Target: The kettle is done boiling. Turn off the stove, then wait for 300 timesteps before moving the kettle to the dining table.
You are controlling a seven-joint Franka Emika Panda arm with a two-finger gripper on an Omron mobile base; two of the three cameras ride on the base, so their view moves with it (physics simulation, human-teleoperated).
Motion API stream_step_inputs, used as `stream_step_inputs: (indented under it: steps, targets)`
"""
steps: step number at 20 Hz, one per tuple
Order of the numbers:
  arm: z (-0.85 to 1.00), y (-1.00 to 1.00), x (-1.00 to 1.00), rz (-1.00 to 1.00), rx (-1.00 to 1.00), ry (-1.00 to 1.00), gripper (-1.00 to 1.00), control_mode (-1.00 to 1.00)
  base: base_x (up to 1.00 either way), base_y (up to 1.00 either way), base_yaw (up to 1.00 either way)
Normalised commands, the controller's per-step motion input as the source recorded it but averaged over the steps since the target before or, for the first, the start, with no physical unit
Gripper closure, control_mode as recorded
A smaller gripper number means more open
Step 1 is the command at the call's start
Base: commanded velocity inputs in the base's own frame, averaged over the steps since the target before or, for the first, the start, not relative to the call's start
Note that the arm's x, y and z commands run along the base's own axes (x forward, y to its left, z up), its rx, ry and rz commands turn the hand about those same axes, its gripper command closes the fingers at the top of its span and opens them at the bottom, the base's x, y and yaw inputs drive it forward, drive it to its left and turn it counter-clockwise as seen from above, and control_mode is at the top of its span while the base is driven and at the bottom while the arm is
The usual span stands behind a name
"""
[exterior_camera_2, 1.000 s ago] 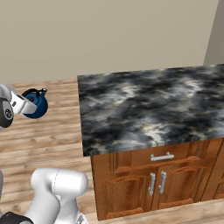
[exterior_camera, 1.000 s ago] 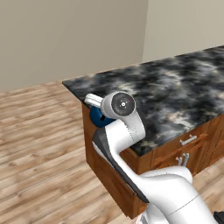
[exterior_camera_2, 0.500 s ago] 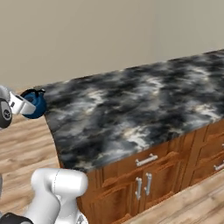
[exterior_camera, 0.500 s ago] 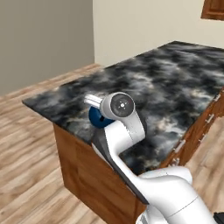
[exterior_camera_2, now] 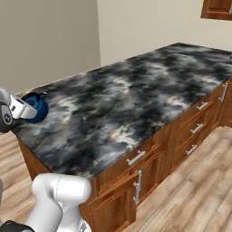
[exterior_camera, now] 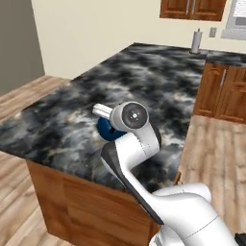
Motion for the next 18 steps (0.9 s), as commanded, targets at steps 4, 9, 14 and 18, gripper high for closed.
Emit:
stream_step_inputs:
  steps: [4,9,14,18]
  targets:
    - [0.0,0.0,0.0,0.0,0.0,0.0,1.0,1.0,0.13,0.62,-0.49]
    - [0.0,0.0,0.0,0.0,0.0,0.0,1.0,1.0,0.21,0.66,-0.47]
    - [0.0,0.0,0.0,0.0,0.0,0.0,1.0,1.0,0.33,0.7,-0.45]
    - [0.0,0.0,0.0,0.0,0.0,0.0,1.0,1.0,0.3,0.71,-0.45]
